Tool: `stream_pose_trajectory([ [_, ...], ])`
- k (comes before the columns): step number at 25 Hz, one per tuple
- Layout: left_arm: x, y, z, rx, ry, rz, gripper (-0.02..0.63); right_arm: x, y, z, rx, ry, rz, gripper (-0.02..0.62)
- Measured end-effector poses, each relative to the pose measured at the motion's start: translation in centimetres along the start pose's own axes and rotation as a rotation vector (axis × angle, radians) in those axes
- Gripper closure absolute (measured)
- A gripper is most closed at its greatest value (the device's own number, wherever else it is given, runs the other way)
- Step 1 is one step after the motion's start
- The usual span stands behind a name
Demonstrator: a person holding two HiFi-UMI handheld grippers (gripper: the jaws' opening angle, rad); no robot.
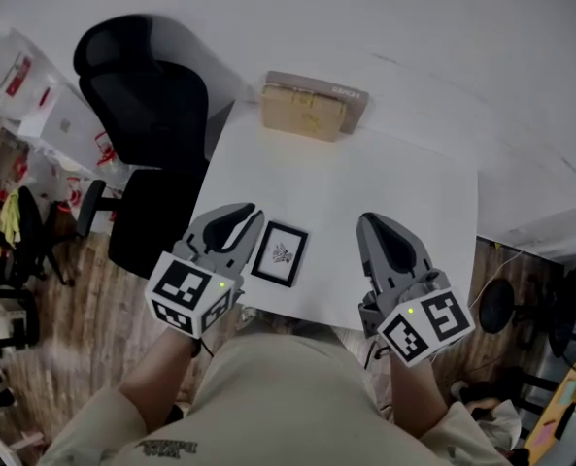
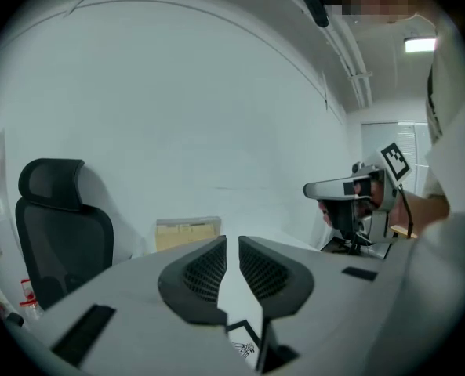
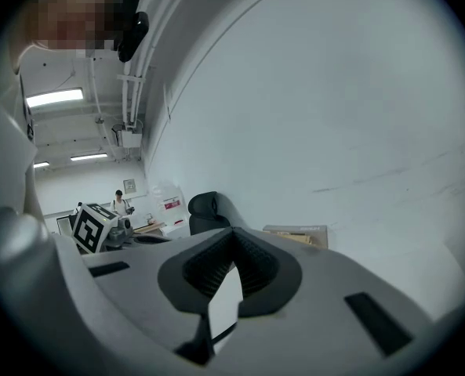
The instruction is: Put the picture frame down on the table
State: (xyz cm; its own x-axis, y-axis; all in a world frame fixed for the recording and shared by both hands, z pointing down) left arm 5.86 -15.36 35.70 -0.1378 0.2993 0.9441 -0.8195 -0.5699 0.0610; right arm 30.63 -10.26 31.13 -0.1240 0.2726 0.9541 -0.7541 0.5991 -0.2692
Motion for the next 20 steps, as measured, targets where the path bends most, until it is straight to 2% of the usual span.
stream_pose_trajectory([
  [5, -3.2, -0.6, -2.2, 0.01, -0.099, 0.027, 0.561, -2.1, 1.5, -1.6, 0.005, -0.059, -0.055, 0.572],
  [11, -5.6, -1.1, -3.7, 0.023, -0.174, 0.052, 0.574, -3.9, 2.5, -2.8, 0.015, -0.101, -0.122, 0.572],
  [20, -6.5, -1.8, -4.6, 0.037, -0.212, 0.079, 0.58, -4.0, 3.3, -3.7, 0.014, -0.096, -0.133, 0.572],
])
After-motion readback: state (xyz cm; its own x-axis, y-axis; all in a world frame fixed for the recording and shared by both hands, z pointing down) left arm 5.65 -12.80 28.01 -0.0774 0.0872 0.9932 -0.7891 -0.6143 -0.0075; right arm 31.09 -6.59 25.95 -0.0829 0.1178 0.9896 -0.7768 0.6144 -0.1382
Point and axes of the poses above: the fingertips, and each gripper's own axes: z forward along the fingers, y to its left, x out of its underside, the point moved 9 cm from there along -z, backward along the fingers, and after that the axes turned 11 degrees about -x, right-handed, at the moved point
